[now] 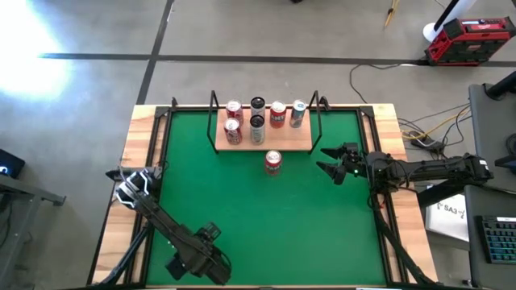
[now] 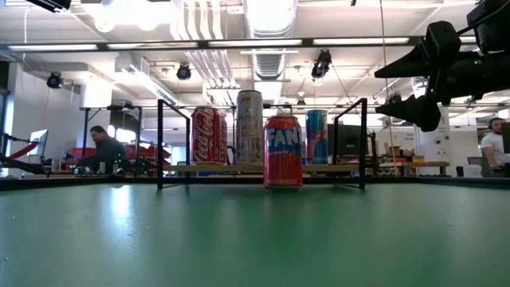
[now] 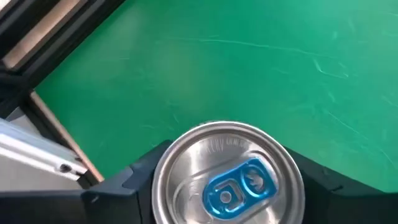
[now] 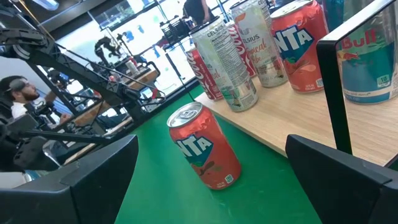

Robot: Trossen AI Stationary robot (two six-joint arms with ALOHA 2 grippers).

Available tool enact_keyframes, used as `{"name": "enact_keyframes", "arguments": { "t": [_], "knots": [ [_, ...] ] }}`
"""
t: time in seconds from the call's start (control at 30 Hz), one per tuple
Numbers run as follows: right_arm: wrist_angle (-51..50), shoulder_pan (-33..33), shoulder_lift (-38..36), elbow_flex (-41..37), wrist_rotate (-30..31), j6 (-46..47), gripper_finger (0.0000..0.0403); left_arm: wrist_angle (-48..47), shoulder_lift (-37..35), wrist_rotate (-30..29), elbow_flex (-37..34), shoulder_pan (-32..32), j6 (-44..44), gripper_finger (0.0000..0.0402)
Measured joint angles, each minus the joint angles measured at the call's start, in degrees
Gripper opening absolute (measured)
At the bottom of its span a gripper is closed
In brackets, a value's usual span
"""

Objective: Place canned beverage on shelf
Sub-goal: Move the blue soda can to the center of the table

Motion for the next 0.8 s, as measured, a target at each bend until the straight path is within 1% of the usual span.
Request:
{"name": "enact_keyframes", "arguments": {
  "t": [0.2, 0.33, 0.43, 0.67, 0.8],
  "knots": [
    [0.0, 0.0, -0.02, 0.0, 0.02, 0.0, 0.04, 0.53, -0.66, -5.81, -0.01, 1.2, 6.27, 0.0217],
    [0.0, 0.0, -0.02, 0.0, 0.02, 0.01, 0.04, 0.52, -1.9, -8.18, -0.12, 4.5, 15.05, 0.0217],
    [0.0, 0.01, -0.01, 0.0, 0.02, 0.01, 0.04, 0.25, -2.86, -9.83, -0.12, 8.11, 23.53, 0.0217],
    [0.0, 0.01, -0.02, 0.0, 0.02, 0.02, 0.04, 0.79, -4.04, -20.68, 0.71, 17.87, 45.66, 0.0217],
    [0.0, 0.02, -0.02, 0.0, 0.02, 0.0, 0.04, 4.69, -4.07, -22.72, 1.5, 23.55, 59.5, 0.0217]
  ]
}}
